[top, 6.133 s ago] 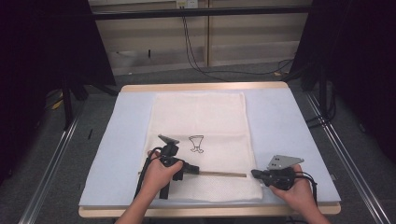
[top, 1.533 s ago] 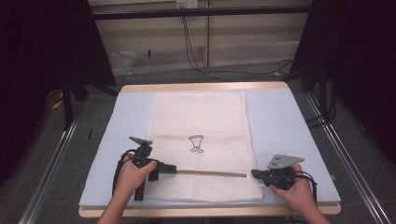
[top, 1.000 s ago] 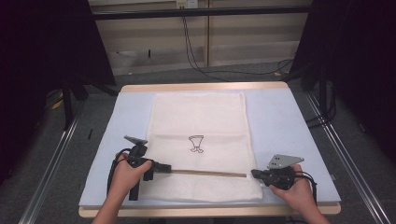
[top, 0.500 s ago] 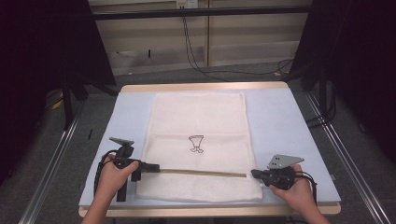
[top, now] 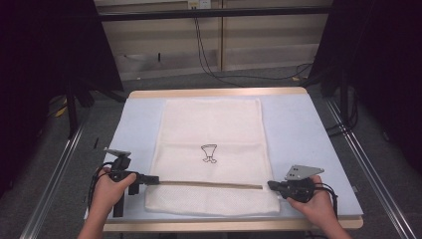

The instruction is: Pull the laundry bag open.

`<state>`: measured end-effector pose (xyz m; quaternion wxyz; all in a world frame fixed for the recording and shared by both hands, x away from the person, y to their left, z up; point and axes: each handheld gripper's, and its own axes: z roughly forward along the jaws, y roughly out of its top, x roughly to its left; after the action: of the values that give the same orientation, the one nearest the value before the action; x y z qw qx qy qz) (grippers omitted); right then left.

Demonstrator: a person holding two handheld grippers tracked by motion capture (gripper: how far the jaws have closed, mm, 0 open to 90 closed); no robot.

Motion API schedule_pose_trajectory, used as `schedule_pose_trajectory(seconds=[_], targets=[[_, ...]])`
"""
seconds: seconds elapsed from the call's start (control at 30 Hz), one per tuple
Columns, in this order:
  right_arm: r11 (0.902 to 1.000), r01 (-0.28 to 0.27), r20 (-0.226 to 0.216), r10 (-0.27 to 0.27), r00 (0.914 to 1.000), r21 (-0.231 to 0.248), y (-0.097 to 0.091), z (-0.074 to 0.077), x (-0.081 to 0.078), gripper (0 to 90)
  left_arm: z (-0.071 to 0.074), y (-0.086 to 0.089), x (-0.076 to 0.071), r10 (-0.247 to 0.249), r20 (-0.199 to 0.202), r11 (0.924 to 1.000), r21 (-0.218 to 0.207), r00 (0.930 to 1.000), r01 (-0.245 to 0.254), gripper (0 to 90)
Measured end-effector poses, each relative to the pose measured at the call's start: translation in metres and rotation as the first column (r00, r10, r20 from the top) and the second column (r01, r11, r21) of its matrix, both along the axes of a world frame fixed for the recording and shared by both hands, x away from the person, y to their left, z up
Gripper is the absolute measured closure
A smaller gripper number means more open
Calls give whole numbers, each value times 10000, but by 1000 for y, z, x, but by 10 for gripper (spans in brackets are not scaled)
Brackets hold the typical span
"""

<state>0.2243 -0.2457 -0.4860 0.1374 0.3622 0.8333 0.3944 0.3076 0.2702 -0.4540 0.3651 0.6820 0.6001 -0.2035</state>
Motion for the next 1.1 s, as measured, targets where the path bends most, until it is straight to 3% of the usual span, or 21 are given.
schedule_pose_trajectory(seconds=[0.3,0.37,0.43,0.47,0.63,0.73,0.8,0.83,0.9,0.93,0.97,1.0,1.03,1.07,1.1], targets=[[10000,25,30,-25,10000,-38,0,0,0,900,-2,23,-2,404,-108,9988,293,9991,-400,872],[10000,-31,44,31,10000,-36,0,0,0,900,-3,30,-2,565,-116,9969,554,9983,-558,872],[10000,-31,52,32,10000,-64,0,0,-1,900,-5,35,-3,727,-128,9967,363,9973,-722,872],[10000,-36,56,36,10000,-62,0,0,-1,900,-7,39,-4,574,-170,9975,430,9982,-566,872],[10000,-16,74,16,10000,-87,0,0,-1,900,-8,38,-3,927,-466,9947,487,9946,-904,867],[10000,-14,72,15,10000,-84,0,0,-1,900,-9,39,-3,715,-311,9963,511,9970,-698,858],[10000,-40,79,41,10000,-28,0,0,0,900,-7,41,-3,714,68,9921,1034,9974,-717,811],[10000,-88,84,88,9999,-19,-1,0,0,897,-4,46,-4,733,232,9940,801,9970,-749,713],[9998,-174,79,174,9998,-40,-1,2,0,858,-1,47,-4,948,373,9932,649,9948,-970,682],[9996,-267,257,266,9993,51,-4,9,1,692,3,48,-5,1150,1176,9893,760,9864,-1244,598],[9996,-267,257,266,9993,51,-4,9,1,692,3,48,-5,1150,1176,9893,760,9864,-1244,555],[9998,-146,475,138,9988,166,-6,13,2,637,5,49,-5,1150,1578,9878,863,9808,-1297,555],[9997,43,663,-59,9978,247,-10,17,1,614,7,49,-4,1398,1735,9846,797,9749,-1554,524],[9973,445,781,-490,9957,582,-17,22,1,535,8,49,-4,1664,1932,9807,693,9670,-1826,440],[9973,445,781,-490,9957,582,-17,22,1,535,8,49,-3,1859,2258,9771,600,9563,-2041,440]])
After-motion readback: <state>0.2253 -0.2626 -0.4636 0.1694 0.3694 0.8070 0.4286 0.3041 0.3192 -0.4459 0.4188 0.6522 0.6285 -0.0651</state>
